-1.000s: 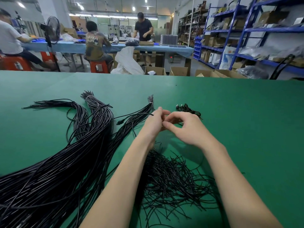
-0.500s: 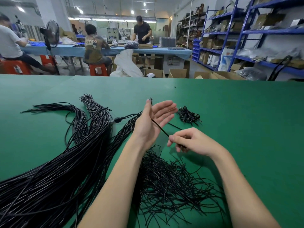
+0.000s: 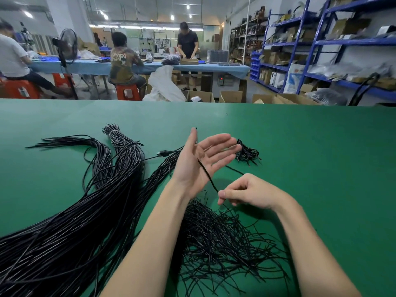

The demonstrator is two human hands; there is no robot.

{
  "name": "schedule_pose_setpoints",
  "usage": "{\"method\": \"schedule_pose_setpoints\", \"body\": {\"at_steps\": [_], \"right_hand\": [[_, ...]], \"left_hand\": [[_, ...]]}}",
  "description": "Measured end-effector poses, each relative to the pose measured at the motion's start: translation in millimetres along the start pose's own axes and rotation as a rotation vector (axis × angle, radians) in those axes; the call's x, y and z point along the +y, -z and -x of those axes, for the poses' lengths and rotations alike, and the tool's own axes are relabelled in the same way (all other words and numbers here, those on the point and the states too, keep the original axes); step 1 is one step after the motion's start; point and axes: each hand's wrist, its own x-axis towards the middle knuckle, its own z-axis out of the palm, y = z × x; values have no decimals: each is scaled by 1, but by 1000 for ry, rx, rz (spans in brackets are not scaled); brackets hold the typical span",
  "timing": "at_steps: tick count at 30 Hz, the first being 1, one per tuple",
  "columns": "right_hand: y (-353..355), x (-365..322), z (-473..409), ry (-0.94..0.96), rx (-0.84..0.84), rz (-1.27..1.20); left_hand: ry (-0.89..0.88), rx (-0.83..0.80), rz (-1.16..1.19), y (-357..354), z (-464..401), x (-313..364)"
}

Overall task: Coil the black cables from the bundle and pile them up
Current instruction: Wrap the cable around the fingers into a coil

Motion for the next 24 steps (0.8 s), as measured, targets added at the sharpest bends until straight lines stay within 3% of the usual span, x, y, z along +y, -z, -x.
{"method": "schedule_pose_setpoints", "body": {"at_steps": [6,10,14,18,24], "right_hand": [[-1,2,-1,-35,-4,96],[8,2,-7,-46,196,355],[27,-12,-13,-152,300,588],[58,-58,-26,-107,291,724],[66,-119,-55,-5,317,1002]], "left_hand": [[77,-63,-49,2,3,2],[328,-223,-311,-1,5,4],[506,-262,-620,-6,6,0],[607,-213,-782,-8,4,-12],[535,-62,-831,-4,-4,-12]]}}
